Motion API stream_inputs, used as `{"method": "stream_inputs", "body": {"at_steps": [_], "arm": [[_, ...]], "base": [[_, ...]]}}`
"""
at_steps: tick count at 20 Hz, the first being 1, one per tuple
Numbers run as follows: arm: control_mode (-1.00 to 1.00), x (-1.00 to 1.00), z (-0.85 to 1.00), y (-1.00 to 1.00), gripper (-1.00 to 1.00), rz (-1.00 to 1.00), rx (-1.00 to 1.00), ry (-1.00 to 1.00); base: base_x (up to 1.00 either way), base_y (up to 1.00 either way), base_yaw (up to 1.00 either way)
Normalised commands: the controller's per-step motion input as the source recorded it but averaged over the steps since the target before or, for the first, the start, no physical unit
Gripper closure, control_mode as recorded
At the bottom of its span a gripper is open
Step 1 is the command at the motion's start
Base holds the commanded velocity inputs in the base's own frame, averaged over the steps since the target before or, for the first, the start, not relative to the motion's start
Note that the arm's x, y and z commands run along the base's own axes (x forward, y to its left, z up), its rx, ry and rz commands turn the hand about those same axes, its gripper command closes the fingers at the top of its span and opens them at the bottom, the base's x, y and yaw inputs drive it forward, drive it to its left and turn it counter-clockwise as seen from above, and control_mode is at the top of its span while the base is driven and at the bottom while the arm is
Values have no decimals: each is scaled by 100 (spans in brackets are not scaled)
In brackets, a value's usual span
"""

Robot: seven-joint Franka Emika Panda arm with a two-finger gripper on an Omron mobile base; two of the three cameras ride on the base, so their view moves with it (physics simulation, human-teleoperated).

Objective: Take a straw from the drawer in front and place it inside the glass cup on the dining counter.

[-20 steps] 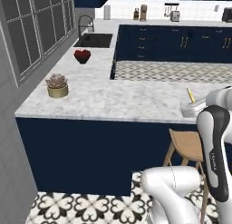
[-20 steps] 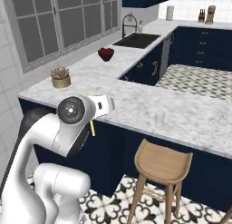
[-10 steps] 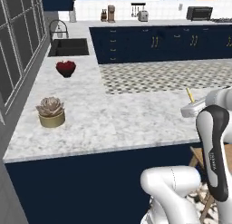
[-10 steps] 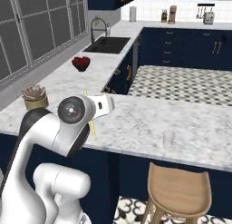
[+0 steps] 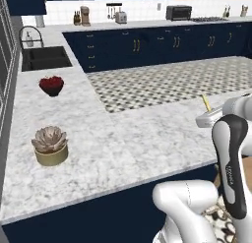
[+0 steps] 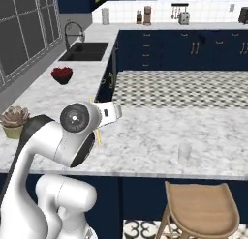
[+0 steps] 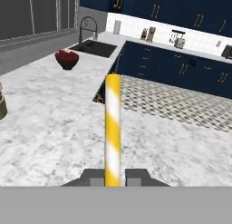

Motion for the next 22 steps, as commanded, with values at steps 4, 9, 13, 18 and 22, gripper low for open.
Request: {"method": "stream_inputs", "body": {"at_steps": [4,9,13,18,22], "arm": [[100,0,0,0,100,0,0,0],[100,0,0,0,100,0,0,0],[100,0,0,0,100,0,0,0],[100,0,0,0,100,0,0,0],[100,0,0,0,100,0,0,0]], "base": [[41,-10,-37],[20,-1,-48],[16,-10,-52],[7,-46,-36],[3,-43,-36]]}}
